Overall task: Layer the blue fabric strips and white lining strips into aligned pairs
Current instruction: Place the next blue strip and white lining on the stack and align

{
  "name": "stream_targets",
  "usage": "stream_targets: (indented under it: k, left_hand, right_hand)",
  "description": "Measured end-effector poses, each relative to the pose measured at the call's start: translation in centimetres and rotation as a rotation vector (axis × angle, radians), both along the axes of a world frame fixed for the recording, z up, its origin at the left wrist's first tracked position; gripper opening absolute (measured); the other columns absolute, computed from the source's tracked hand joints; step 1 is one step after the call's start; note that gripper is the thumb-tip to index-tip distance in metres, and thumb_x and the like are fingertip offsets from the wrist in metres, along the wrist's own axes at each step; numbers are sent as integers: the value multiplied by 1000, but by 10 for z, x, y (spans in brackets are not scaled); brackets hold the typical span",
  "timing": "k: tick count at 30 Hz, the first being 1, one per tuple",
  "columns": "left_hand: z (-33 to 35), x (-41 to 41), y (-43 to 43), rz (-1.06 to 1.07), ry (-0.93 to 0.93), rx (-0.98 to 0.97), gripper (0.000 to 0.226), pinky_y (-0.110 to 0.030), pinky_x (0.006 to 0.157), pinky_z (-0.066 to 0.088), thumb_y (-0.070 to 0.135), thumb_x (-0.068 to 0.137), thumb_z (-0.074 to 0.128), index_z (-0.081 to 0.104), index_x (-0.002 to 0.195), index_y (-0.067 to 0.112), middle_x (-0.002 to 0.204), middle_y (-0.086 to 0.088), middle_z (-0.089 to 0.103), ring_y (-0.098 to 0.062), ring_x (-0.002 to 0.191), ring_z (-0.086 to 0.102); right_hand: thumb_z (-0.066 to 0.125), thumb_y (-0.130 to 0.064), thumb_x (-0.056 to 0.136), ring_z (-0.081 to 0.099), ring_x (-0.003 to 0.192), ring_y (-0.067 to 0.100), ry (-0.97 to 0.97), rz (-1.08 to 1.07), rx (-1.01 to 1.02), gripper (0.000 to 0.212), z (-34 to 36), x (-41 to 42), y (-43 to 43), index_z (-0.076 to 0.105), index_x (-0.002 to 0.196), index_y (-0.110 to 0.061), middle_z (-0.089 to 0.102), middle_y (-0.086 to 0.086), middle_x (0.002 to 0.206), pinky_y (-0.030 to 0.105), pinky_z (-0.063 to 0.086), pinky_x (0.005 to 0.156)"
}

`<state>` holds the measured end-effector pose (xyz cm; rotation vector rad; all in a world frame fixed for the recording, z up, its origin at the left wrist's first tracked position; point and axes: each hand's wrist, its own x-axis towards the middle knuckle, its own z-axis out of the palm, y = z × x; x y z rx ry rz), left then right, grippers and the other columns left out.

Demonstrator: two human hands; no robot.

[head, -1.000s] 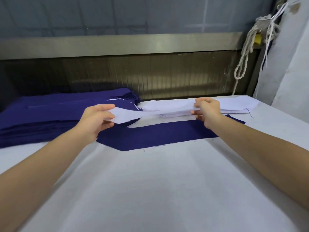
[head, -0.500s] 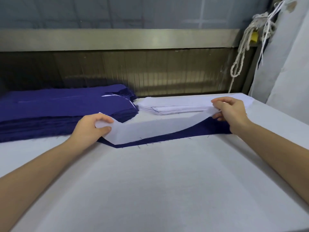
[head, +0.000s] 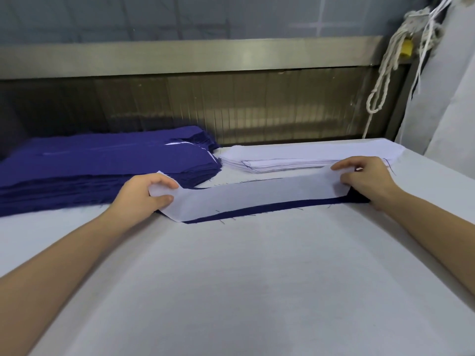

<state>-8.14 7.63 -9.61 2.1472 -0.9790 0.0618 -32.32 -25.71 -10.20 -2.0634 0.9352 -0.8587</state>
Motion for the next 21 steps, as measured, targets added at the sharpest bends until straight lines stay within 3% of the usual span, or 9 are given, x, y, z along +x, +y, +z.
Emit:
stream_targets:
  k: [4, 7, 10, 13, 21]
  left_hand:
    - [-1, -2, -1, -11, -12, 19, 33, -6, 69, 36, 2, 79, 68, 65, 82, 34, 88, 27, 60, 7, 82, 55]
    - [-1, -4, -1, -10, -24, 17, 31, -7, 69, 35, 3, 79, 68, 65, 84, 33, 88, 28, 59, 7, 81, 54]
    - [-1, -4, -1, -10, -23, 10, 30, -13, 70, 37, 2, 79, 68, 65, 85, 32, 88, 27, 59, 4, 82, 55]
    - [-2, -3, -1, -11, -21, 9, 30, -22, 77, 36, 3, 79, 68, 65, 86, 32, 89, 23, 60, -4, 87, 55]
    - [-5, 0, -2, -6, -49, 32, 26, -23, 81, 34, 7, 81, 69, 65, 93, 30, 101, 12, 60, -9, 96, 51]
  right_hand:
    - [50, 6, 78, 34, 32, 5, -8, 29, 6, 33, 1, -5, 3, 72, 76, -18, 44, -14, 33, 9, 25, 34]
    - [53, 2, 82, 45, 47, 7, -17, 25, -41, 25, 1, -6, 7, 71, 80, -15, 53, -13, 48, 7, 32, 43]
    - [61, -6, 85, 48, 62, 11, 61, 47, -117, 13, 1, -6, 9, 71, 86, -14, 59, -2, 66, 14, 36, 56]
    - [62, -5, 85, 48, 59, 12, 168, 48, -198, 13, 0, -7, 5, 71, 89, -13, 58, 3, 65, 18, 35, 54]
    - [61, 0, 80, 45, 52, 10, 250, -8, -280, 19, 0, -10, 3, 72, 89, -13, 50, -6, 51, 17, 30, 49]
